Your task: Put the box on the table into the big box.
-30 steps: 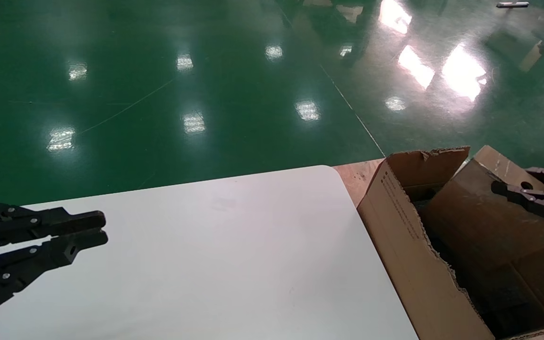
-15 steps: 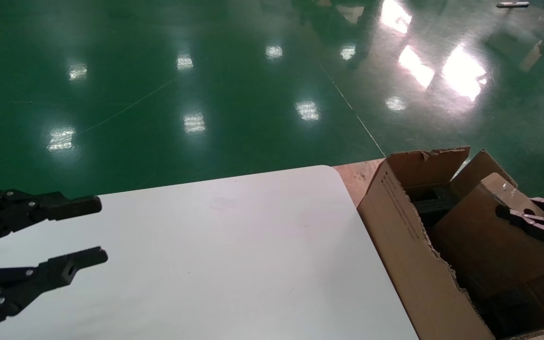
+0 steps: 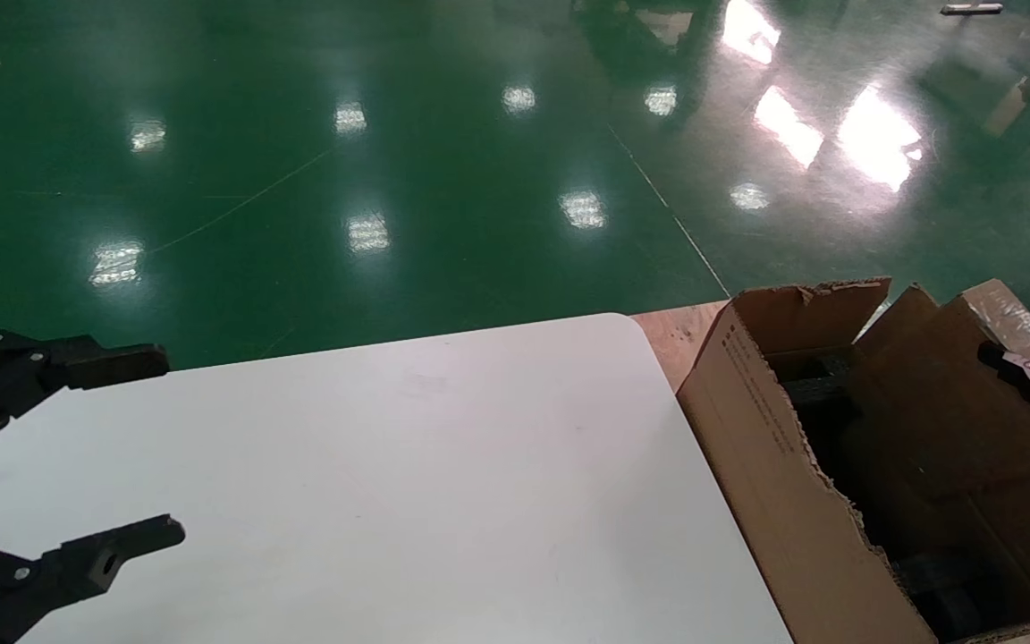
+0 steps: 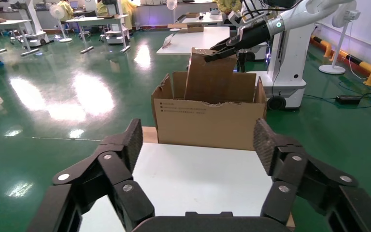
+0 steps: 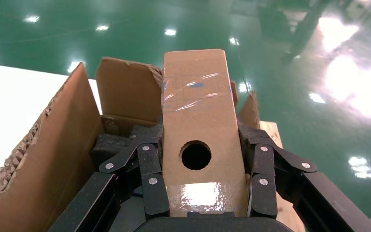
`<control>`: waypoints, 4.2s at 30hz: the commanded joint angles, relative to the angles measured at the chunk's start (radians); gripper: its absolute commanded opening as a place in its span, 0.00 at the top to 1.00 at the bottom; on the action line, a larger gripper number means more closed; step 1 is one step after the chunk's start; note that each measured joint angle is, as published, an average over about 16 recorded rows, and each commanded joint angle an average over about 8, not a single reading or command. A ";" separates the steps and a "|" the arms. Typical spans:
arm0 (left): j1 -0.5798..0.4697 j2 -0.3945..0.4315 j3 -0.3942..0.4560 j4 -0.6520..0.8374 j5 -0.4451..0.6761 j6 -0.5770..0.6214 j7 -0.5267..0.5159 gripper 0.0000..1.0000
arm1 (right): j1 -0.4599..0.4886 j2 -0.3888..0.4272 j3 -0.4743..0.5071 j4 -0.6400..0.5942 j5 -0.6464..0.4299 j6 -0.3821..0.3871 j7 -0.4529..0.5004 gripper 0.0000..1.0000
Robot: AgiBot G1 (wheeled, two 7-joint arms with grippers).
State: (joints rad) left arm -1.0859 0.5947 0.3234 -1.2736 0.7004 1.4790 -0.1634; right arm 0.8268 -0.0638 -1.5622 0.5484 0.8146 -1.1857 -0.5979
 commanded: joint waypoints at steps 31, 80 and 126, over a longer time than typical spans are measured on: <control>0.000 0.000 0.001 0.000 -0.001 0.000 0.000 0.00 | -0.227 0.031 -0.118 0.250 0.477 0.018 -0.249 1.00; -0.001 -0.001 0.002 0.000 -0.001 -0.001 0.001 0.00 | -0.275 -0.060 -0.166 0.080 0.526 0.034 -0.134 1.00; 0.000 -0.001 0.003 0.000 -0.002 -0.001 0.001 0.00 | -0.193 -0.046 -0.138 0.073 0.386 0.007 -0.172 0.00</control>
State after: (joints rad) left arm -1.0863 0.5936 0.3260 -1.2731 0.6986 1.4779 -0.1620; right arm 0.6477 -0.1056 -1.6932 0.6354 1.1854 -1.1678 -0.7709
